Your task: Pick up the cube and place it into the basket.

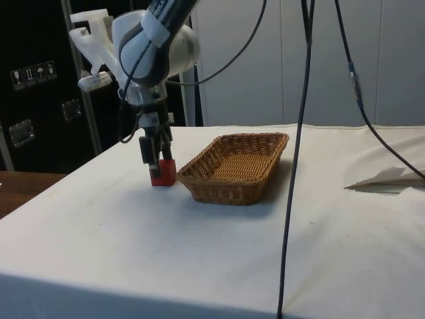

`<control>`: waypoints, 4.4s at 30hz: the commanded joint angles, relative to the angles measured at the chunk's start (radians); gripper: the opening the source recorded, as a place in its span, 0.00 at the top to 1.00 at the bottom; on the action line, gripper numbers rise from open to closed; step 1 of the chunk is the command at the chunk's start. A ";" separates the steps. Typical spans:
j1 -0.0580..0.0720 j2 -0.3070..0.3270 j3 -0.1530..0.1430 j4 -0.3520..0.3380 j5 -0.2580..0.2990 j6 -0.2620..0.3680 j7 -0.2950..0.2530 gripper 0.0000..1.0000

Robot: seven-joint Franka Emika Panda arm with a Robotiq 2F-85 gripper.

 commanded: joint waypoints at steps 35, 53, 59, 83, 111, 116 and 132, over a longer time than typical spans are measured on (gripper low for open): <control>-0.002 0.042 0.002 0.025 0.014 0.011 -0.001 0.19; 0.000 0.042 0.002 0.024 0.013 0.009 0.001 1.00; 0.009 0.019 -0.007 0.022 0.003 -0.005 0.007 1.00; 0.018 -0.103 -0.010 0.023 -0.028 -0.103 0.010 1.00; 0.013 -0.219 -0.008 0.066 -0.046 -0.229 0.000 1.00; 0.015 -0.240 -0.012 0.080 -0.054 -0.263 0.001 1.00; 0.014 -0.264 -0.010 0.116 -0.051 -0.311 0.000 1.00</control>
